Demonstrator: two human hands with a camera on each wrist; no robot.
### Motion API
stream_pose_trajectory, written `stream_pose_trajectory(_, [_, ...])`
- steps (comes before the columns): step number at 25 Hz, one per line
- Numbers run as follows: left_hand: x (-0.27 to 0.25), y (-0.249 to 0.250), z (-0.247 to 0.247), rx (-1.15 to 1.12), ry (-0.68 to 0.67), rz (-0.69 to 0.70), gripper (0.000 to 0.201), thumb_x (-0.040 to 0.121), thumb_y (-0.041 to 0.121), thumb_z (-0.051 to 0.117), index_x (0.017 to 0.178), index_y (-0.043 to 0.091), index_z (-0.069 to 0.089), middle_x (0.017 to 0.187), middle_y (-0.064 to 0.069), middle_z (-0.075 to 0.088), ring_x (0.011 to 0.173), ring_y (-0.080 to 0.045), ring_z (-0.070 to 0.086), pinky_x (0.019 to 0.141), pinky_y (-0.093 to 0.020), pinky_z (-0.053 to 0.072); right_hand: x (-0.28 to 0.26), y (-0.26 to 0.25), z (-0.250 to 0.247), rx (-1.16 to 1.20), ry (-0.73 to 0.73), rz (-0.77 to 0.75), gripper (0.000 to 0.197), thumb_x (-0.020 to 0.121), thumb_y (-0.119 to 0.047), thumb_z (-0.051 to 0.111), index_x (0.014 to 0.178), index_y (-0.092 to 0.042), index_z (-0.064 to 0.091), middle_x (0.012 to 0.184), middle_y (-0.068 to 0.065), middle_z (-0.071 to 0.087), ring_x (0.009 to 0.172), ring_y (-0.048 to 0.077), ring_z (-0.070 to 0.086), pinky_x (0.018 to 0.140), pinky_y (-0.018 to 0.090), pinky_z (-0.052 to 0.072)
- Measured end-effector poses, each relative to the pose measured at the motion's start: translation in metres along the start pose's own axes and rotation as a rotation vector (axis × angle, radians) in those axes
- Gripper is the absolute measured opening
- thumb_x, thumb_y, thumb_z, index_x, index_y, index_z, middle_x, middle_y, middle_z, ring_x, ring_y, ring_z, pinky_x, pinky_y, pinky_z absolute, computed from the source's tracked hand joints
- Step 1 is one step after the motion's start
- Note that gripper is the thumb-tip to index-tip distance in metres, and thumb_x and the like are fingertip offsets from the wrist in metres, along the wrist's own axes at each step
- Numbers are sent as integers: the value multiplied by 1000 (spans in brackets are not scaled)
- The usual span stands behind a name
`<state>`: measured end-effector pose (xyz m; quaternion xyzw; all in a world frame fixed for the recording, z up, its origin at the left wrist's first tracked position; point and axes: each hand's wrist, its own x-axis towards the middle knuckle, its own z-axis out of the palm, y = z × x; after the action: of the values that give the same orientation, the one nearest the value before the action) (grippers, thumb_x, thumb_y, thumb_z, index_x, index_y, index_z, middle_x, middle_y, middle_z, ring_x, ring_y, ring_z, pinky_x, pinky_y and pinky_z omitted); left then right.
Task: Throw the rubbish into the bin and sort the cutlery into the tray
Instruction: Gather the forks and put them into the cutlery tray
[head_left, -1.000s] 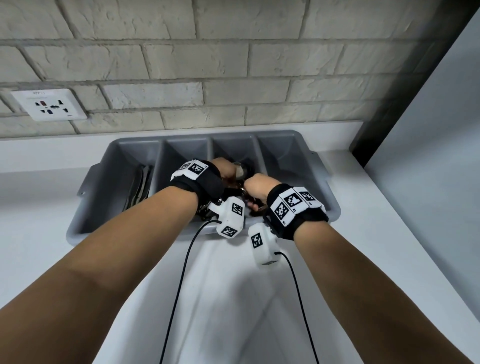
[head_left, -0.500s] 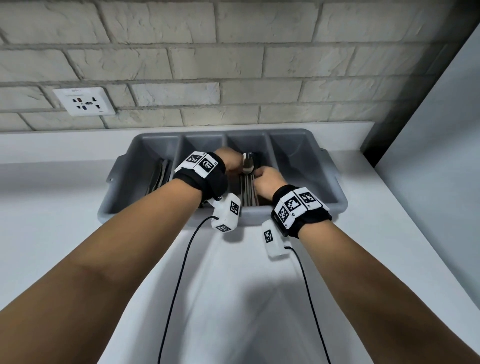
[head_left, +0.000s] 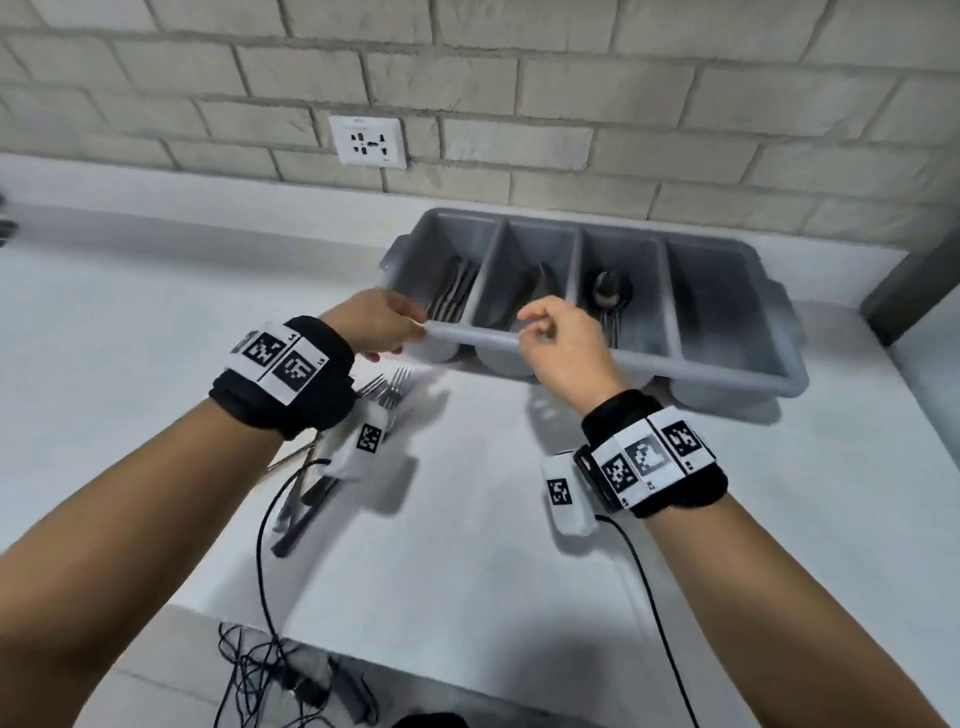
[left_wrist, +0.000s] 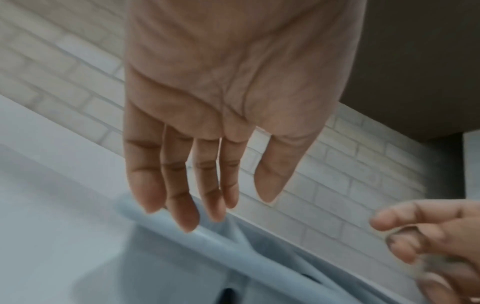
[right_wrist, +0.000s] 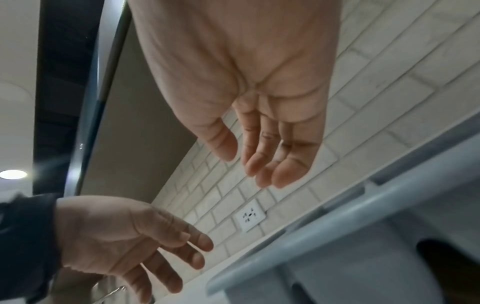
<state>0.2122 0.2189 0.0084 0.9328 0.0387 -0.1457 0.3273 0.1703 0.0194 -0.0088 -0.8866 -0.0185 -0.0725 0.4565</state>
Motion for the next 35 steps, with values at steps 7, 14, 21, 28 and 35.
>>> stream_pose_trajectory(7, [-26,-104,-12,517,-84,-206,57,86,37,58,132,3,52,139,-15,53,130,-28,47,103,-33,40,-3,-6,110,-115,-353,192,26,85,-9,51,109,-7,60,103,9,58,90,24,55,76,25,41])
stream_pose_trajectory(14, [-19,-149,-1,621,-128,-187,72,58,60,74,111,12,63,110,-7,63,102,-27,61,76,-30,48,-6,-18,178,-314,-389,275,50,82,-13,62,129,-7,47,131,15,56,120,31,54,99,32,44])
stream_pose_trajectory(21, [-7,-157,6,486,-181,-61,58,81,51,61,115,3,64,117,-11,67,112,-26,60,90,-31,47,5,-21,202,-152,-186,453,25,79,5,57,101,-7,59,108,17,61,101,32,62,91,41,54])
stream_pose_trajectory(28, [-3,-159,16,386,-142,41,53,82,48,58,104,1,67,105,-17,69,105,-30,62,79,-32,46,6,-18,204,-59,-120,492,37,76,8,61,51,-15,45,82,15,61,86,34,67,82,50,57])
stream_pose_trajectory(35, [-4,-163,25,341,-110,66,61,76,46,68,117,2,55,121,-13,62,114,-29,57,85,-31,44,14,-24,200,-63,-171,474,38,81,8,57,53,-15,44,60,1,49,67,22,54,46,22,43])
